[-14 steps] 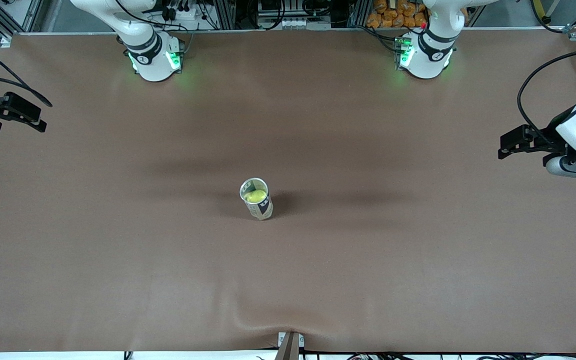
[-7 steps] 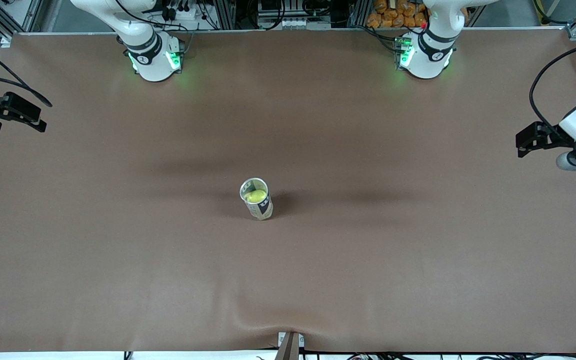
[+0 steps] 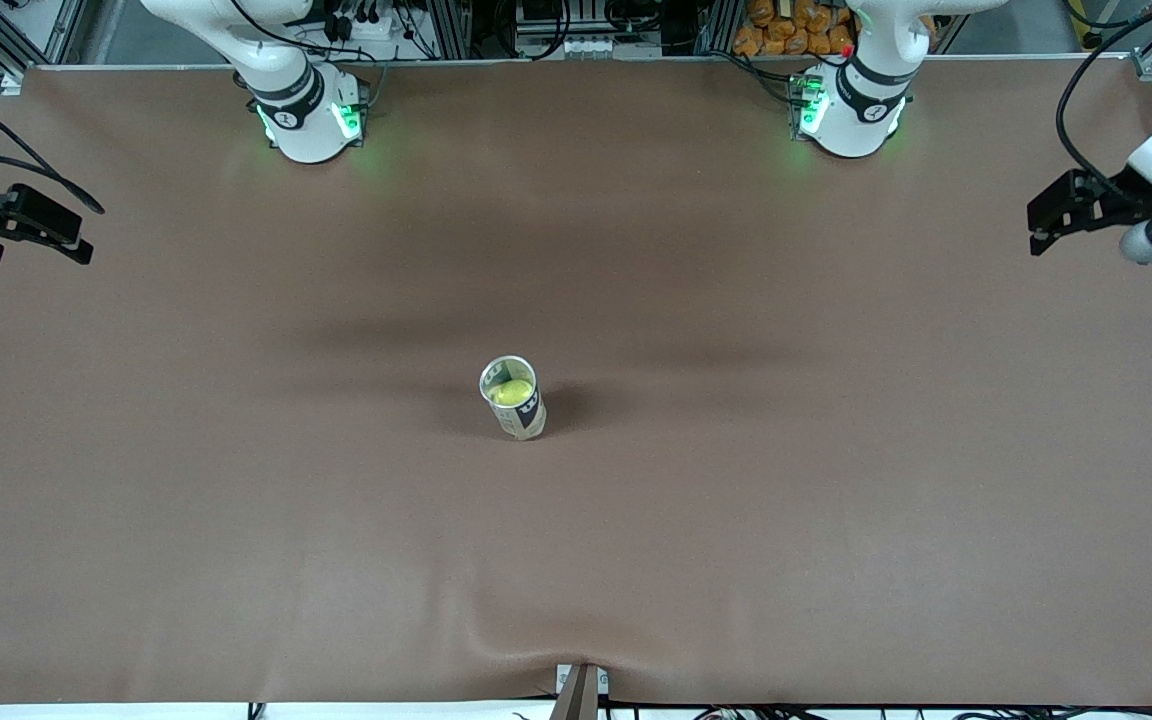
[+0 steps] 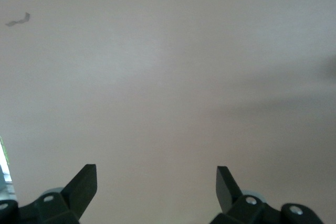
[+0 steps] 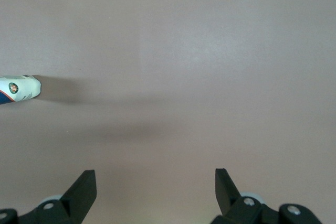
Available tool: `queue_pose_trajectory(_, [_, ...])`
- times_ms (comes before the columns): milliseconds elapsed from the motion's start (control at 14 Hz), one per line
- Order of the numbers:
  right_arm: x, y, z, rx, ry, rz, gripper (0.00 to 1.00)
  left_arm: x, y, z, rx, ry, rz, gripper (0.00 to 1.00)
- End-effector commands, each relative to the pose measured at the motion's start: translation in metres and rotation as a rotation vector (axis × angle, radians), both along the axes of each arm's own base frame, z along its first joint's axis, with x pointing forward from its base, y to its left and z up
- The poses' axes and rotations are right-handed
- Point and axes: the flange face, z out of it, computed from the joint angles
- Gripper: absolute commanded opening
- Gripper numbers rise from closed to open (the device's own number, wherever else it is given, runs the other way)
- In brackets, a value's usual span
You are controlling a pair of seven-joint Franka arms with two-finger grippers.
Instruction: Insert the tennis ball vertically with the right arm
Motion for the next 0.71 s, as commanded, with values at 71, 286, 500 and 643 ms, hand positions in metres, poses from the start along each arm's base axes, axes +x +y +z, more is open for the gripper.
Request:
queue_pose_trajectory(71, [-0.002,-0.002,0.002,0.018,0.0,0.01,1.0,-0.029,-0.002,0.012,-0.052,0.006,0.089,1.0])
queue_pose_trajectory(286, [-0.002,-0.003,0.001,0.018,0.002,0.009,1.0,-0.04,-0.005,0.014,-0.086,0.026,0.126,1.0])
queue_pose_trajectory(500, [-0.002,-0.004,0.002,0.018,0.0,0.007,1.0,-0.05,0.0,0.009,-0.086,0.032,0.144,1.0])
queue_pose_trajectory(643, [-0.002,-0.004,0.002,0.018,0.0,0.007,1.0,-0.048,0.0,0.01,-0.088,0.017,0.153,1.0])
